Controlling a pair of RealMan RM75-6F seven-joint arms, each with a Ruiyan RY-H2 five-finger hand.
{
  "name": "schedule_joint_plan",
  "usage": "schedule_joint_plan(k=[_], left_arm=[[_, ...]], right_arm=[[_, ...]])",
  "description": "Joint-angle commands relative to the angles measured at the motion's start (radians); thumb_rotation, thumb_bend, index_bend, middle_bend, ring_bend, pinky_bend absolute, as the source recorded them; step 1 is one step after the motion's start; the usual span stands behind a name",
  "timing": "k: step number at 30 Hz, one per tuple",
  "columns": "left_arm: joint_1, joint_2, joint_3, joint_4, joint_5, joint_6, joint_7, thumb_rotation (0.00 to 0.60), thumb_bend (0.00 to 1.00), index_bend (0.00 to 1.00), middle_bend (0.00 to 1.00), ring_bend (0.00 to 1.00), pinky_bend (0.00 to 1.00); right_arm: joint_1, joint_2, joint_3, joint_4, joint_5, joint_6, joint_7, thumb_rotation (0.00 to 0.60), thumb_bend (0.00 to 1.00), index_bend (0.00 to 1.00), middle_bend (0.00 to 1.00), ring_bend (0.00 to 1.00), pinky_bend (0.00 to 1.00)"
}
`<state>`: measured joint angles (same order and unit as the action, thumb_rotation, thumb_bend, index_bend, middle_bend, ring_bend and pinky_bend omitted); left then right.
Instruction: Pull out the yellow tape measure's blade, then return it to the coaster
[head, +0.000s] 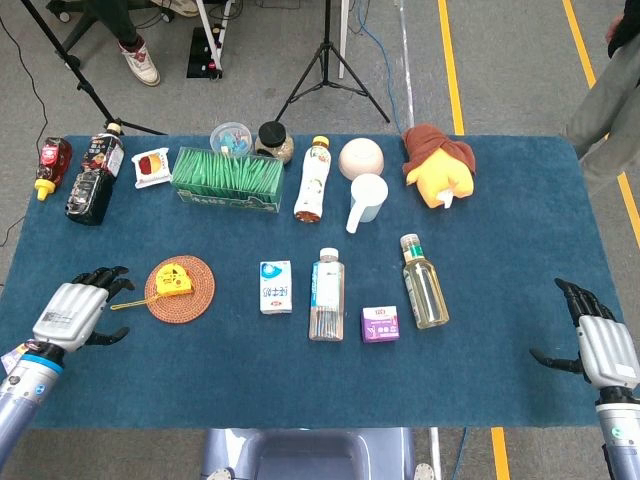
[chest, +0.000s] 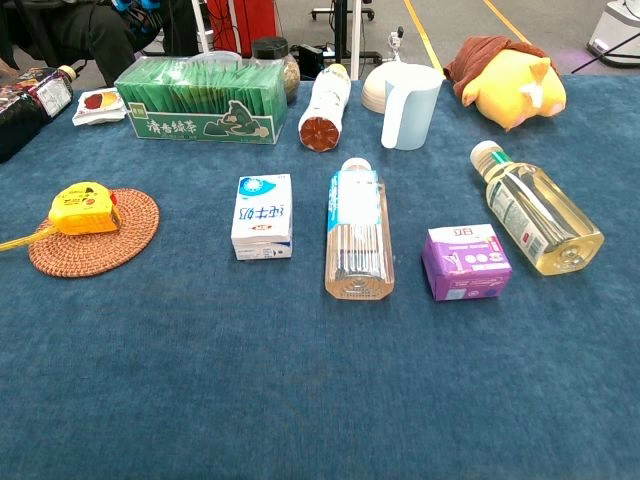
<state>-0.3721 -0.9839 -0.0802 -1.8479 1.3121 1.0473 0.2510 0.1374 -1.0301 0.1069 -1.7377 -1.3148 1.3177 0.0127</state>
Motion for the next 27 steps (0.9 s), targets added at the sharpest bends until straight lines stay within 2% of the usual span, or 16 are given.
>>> schedule_joint_plan(k=[1, 14, 27], left_arm=[[-0.027, -0.023, -0.007, 0.013, -0.016, -0.023, 0.027, 0.584, 0.2, 0.27, 0.17, 0.15, 0.23], [-0.144, -0.136, -0.039, 0.102, -0.153, -0.096, 0.155, 0.578, 0.2, 0.26, 0.16, 0.15, 0.23], [-0.222, -0.221, -0.047, 0.21, -0.313, -0.158, 0.204, 0.583, 0.2, 0.22, 0.13, 0.13, 0.23]], right_arm=[[0.003, -0.001, 0.001, 0.0, 0.003, -0.003, -0.003, 0.531, 0.14, 0.0, 0.13, 0.12, 0.19], [0.002, -0.002, 0.004, 0.007, 0.018, -0.008, 0.009, 0.53, 0.14, 0.0, 0.13, 0.12, 0.19], [0.001, 0.005, 0.007, -0.007, 0.029, -0.008, 0.006, 0.531, 0.14, 0.0, 0.13, 0.12, 0.19]])
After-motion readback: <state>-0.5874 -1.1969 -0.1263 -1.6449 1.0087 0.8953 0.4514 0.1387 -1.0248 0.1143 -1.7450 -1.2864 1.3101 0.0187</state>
